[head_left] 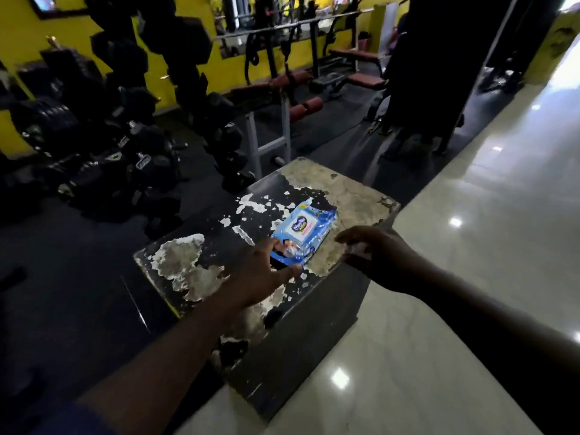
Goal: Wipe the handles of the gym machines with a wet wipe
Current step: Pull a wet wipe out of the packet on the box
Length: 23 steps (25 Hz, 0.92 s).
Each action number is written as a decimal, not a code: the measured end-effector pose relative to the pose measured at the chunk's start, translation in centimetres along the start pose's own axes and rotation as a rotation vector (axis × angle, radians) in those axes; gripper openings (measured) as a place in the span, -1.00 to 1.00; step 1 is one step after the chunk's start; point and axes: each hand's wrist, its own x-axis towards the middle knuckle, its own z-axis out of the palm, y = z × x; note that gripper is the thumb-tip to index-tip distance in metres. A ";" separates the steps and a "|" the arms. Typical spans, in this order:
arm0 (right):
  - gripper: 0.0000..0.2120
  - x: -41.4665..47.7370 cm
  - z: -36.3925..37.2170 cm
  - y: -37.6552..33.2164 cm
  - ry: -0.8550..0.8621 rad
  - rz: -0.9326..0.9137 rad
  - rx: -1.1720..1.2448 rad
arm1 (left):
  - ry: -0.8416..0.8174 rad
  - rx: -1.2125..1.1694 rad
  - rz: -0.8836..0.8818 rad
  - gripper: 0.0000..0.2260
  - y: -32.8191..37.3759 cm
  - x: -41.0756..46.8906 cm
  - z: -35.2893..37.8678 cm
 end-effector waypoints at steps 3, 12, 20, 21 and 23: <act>-0.60 7.2 1.4 3.2 -0.111 -0.134 -0.082 | 0.099 0.028 -0.039 -0.19 -0.9 4.5 2.4; -0.38 21.2 5.9 9.6 -0.476 -0.581 -0.187 | 0.253 0.074 -0.066 0.01 -3.6 10.9 8.0; -0.46 26.1 7.7 12.9 -0.313 -1.188 -0.141 | 0.297 0.254 -0.103 0.03 -4.2 10.8 9.1; -0.47 26.6 7.9 13.1 -0.280 -1.244 -0.121 | 0.288 0.261 -0.117 0.04 -3.9 10.8 9.1; -0.51 27.2 8.2 13.1 -0.174 -1.346 -0.078 | 0.286 0.238 -0.164 0.07 -3.6 10.9 9.0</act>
